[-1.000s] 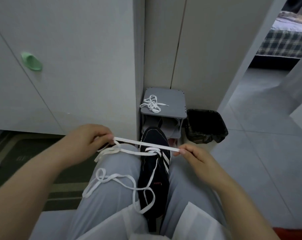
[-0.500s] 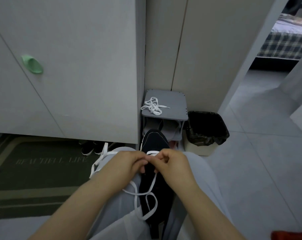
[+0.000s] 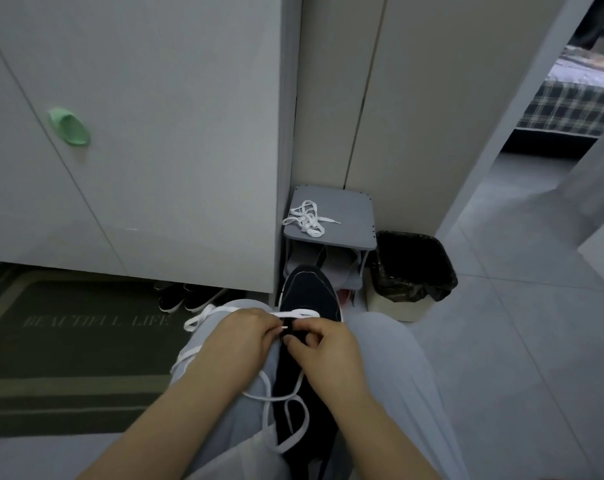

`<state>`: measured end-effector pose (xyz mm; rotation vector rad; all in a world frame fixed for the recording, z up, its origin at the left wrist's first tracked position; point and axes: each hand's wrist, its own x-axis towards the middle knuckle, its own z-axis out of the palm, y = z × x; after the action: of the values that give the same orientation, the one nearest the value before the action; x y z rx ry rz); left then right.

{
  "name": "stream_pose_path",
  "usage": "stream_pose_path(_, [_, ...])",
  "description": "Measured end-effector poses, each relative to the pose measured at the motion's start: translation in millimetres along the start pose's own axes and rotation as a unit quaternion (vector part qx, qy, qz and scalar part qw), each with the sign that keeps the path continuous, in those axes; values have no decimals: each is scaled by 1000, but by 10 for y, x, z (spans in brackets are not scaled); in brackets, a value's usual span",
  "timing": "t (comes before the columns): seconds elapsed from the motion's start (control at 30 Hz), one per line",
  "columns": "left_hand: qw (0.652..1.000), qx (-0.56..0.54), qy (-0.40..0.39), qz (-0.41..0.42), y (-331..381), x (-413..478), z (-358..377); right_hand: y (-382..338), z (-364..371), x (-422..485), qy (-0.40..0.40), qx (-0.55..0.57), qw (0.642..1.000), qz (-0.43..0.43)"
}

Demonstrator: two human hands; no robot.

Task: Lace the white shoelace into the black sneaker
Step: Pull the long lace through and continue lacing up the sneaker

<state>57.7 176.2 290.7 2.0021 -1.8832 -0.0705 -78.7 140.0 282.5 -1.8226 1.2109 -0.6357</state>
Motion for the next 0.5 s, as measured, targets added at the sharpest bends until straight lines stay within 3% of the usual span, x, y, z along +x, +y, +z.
stream_pose_path(0.07, [998, 54, -39, 15, -22, 149, 17, -3, -14, -2, -10, 21, 1000, 1])
stream_pose_path(0.17, [976, 124, -177, -21, 42, 221, -2, 11, -34, 11, -15, 58, 998, 0])
stream_pose_path(0.27, [988, 125, -90, 6, 110, 194, -41, 17, -32, 10, -17, 60, 998, -19])
stream_pose_path(0.37, [981, 113, -155, -12, 104, 148, 3, 8, -74, 21, -25, 40, 998, -43])
stream_pose_path(0.5, [995, 36, -95, -2, 97, 73, -60, 38, -80, 71, -19, -18, 998, -51])
